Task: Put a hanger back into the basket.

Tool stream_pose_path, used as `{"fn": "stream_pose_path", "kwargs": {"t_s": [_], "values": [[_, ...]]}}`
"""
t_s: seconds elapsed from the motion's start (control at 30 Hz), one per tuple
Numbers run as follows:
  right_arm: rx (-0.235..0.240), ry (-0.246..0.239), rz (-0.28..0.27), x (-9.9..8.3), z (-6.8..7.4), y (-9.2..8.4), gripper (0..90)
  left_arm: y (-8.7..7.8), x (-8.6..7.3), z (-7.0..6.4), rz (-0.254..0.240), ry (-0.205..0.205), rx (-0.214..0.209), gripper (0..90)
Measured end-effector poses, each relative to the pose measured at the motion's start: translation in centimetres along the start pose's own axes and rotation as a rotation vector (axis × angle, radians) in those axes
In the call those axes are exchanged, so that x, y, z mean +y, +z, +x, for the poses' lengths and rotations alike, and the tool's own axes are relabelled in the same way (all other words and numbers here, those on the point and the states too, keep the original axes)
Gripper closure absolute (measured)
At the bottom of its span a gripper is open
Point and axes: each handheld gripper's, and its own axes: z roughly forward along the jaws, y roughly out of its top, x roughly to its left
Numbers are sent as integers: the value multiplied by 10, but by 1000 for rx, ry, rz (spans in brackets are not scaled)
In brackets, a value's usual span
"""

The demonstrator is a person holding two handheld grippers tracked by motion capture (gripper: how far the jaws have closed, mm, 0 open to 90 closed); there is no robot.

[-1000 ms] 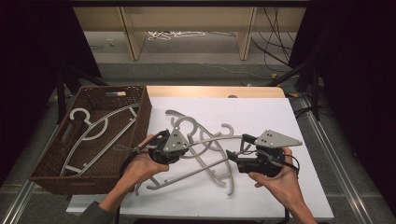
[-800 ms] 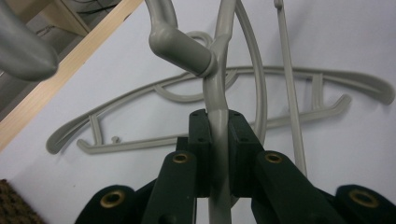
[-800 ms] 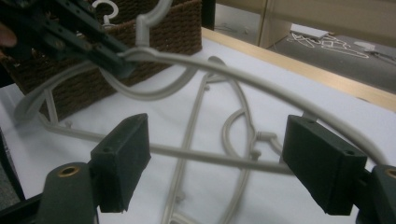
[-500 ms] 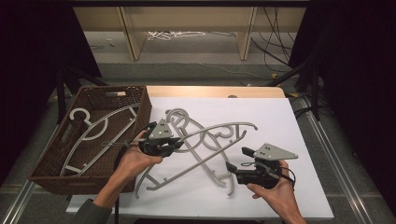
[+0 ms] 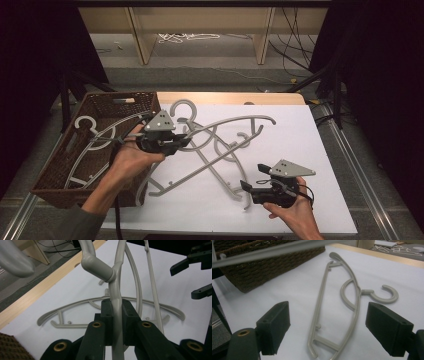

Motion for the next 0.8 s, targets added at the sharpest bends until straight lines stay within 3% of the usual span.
{"fn": "stream_pose_path", "kwargs": {"t_s": [0.13,0.27,0.3,0.4,0.53,0.57,0.63,0.67,0.77,0.8], "values": [[2,15,25,-2,-1,1,203,-13,1,12,-13,-14,16,820],[12,16,24,-3,1,3,200,-27,-1,26,-21,-23,77,820],[9,15,27,-3,1,3,199,-30,-3,32,-5,-21,92,820],[7,14,26,-2,0,2,199,-34,-7,41,-14,-44,115,819],[-14,11,36,-3,-2,2,196,-41,-13,53,-22,-68,128,820],[-14,11,36,-3,-2,2,196,-43,-14,57,-7,-58,131,820],[1,30,39,-4,-2,3,196,-45,-17,60,-25,-97,143,820],[-7,17,33,-5,-2,4,196,-49,-18,64,-11,-88,148,820],[-21,8,56,-4,-3,2,196,-54,-24,73,-36,-128,137,820],[-19,9,57,-4,-3,2,196,-58,-25,76,-8,-109,169,820]]}}
